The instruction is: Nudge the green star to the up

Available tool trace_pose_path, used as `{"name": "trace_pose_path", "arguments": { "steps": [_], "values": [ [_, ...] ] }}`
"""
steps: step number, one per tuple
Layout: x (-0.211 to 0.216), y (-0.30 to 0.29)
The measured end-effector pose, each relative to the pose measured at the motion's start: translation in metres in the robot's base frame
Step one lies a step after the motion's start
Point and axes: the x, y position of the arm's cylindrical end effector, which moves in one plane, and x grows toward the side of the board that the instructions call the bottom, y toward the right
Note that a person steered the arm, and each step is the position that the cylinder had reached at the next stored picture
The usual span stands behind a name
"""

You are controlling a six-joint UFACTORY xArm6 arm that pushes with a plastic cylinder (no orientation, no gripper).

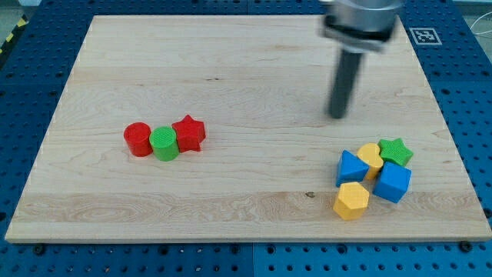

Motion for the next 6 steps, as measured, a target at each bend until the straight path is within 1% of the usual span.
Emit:
{"name": "trace_pose_path", "arguments": {
  "steps": [1, 2, 3, 6],
  "values": [
    [0.032, 0.105],
    [0.102, 0.159],
    [0.132, 0.129],
    [0.099, 0.034]
  ]
}}
